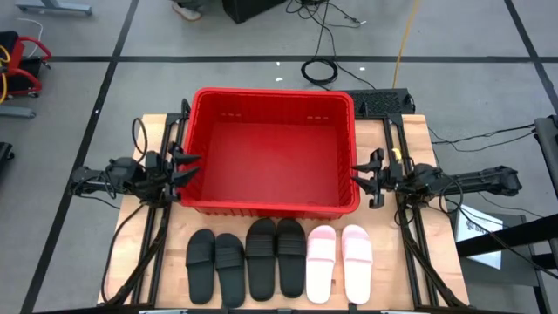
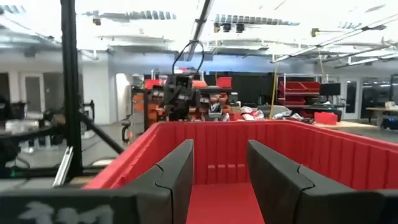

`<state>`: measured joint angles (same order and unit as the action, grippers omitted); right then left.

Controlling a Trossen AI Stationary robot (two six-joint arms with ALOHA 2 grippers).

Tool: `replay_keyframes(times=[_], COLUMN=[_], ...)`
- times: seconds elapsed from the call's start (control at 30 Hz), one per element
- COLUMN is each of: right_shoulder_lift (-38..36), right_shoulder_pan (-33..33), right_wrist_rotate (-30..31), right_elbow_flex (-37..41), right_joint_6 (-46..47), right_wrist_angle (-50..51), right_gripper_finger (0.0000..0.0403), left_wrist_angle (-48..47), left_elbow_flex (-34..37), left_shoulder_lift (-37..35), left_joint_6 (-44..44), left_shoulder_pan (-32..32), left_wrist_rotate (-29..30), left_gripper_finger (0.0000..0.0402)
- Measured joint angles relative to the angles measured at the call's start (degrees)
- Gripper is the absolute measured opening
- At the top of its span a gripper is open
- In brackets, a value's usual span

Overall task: Pick and place slides into bin
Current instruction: Put the pink slipper into the red bin

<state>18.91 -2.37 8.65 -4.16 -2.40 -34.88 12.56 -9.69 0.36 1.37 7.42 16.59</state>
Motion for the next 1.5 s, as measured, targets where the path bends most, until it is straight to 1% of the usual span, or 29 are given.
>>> replay_keyframes(times=[0.07,0.17,0.27,0.43,0.53,0.67,0.9,1.13,1.23,1.33,1.4,1.5], right_shoulder_lift=[0.1,0.5,1.7,5.0,7.8,11.4,18.2,25.1,28.4,32.1,34.9,39.4], right_shoulder_pan=[0.0,0.0,0.0,-0.3,-1.9,-5.3,-12.2,-21.1,-25.4,-30.1,-33.3,-37.1], right_wrist_rotate=[0.1,0.0,-1.4,-3.5,-4.4,-3.8,3.3,13.1,19.1,26.9,32.4,37.7], right_elbow_flex=[-1.7,-4.7,-9.0,-17.6,-22.2,-28.9,-41.2,-51.4,-56.4,-62.1,-65.4,-70.3], right_joint_6=[-0.6,-1.4,-2.4,-7.4,-12.1,-16.3,-17.1,-18.4,-17.9,-17.5,-15.8,-11.7], right_wrist_angle=[1.8,3.9,10.2,19.9,22.1,25.6,38.3,50.0,55.3,61.7,65.5,71.0], right_gripper_finger=[0.0139,0.0139,0.0139,0.0139,0.0139,0.0139,0.0139,0.0139,0.0139,0.0139,0.0139,0.0139], left_wrist_angle=[1.9,2.2,2.4,1.7,1.6,1.4,2.3,2.3,2.3,2.3,2.3,2.3], left_elbow_flex=[0.0,-1.0,-2.4,-4.6,-5.1,-5.1,-5.1,-5.1,-5.1,-5.1,-5.1,-5.1], left_shoulder_lift=[0.0,0.0,0.0,0.1,0.8,1.9,2.0,2.0,2.0,2.0,2.0,2.0], left_joint_6=[-0.1,-0.6,-3.0,-5.5,-6.3,-7.9,-8.5,-8.6,-8.6,-8.6,-8.6,-8.6], left_shoulder_pan=[0.0,0.0,0.0,0.0,0.0,0.0,0.0,0.0,0.0,0.0,0.0,0.0], left_wrist_rotate=[0.0,0.1,0.5,4.3,5.1,5.1,6.4,6.5,6.5,6.5,6.5,6.5], left_gripper_finger=[0.0189,0.0189,0.0189,0.0189,0.0189,0.0189,0.0189,0.0189,0.0189,0.0189,0.0189,0.0189])
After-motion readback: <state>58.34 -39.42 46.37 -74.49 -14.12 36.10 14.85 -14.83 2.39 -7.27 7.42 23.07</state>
